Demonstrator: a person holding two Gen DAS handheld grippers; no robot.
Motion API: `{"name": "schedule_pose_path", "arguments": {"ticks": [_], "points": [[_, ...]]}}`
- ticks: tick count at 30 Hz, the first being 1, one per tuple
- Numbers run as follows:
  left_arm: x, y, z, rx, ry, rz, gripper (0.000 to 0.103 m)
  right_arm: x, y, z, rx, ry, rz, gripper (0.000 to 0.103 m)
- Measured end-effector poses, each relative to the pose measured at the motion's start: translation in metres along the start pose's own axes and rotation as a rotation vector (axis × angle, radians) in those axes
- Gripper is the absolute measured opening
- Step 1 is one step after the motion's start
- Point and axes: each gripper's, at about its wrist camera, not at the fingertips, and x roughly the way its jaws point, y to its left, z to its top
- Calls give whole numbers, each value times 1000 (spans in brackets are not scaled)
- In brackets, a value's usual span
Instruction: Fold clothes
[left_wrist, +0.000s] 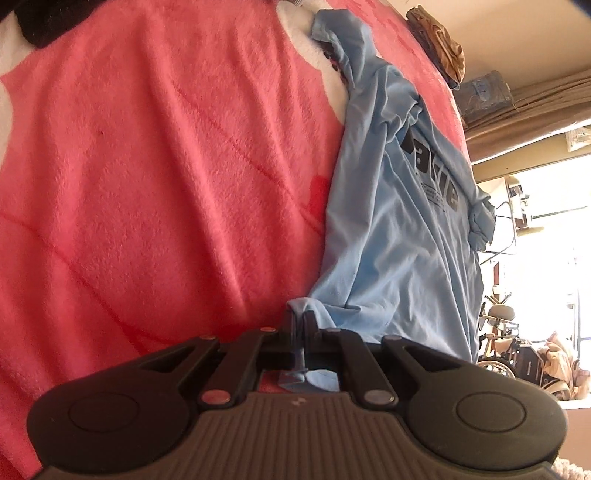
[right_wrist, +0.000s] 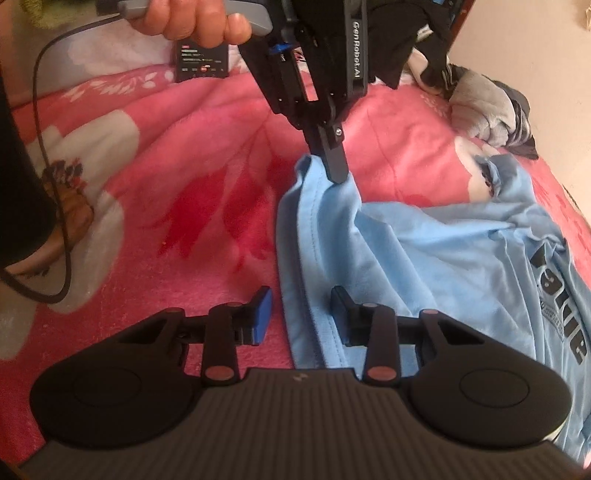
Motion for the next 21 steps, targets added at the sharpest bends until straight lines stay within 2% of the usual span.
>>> {"name": "schedule_pose_path", "arguments": {"ticks": [1, 2, 3, 6, 11, 16, 18, 19, 20, 21], "points": [[-1, 0, -1, -5, 2, -5, 4, 2, 0, 0, 4, 2, -5, 12], [-2, 0, -3, -6, 4, -13, 4, 4, -1, 0, 7, 5, -9, 4], [-4, 0, -6, -5, 9, -20, 4, 5, -1, -1, 12, 7, -13, 2], [-13, -7, -17, 21, 45, -34, 4, -3, -11, -5, 79, 37, 74, 1], [-15, -17, -45, 111, 139, -16, 4, -18, -28, -13, 190, 85, 219, 1], [11, -15, -56, 163, 183, 53, 4, -32, -44, -21, 302, 134, 363, 3], [18, -16, -58, 201, 204, 78, 5, -18, -40, -24, 313, 192, 364, 6], [19, -18, -59, 221, 213, 83, 8, -13, -39, -24, 313, 216, 366, 6], [18, -20, -59, 240, 220, 88, 17, -15, -40, -22, 310, 217, 378, 6], [17, -22, -60, 257, 222, 89, 21, -18, -43, -19, 311, 221, 405, 13]]}}
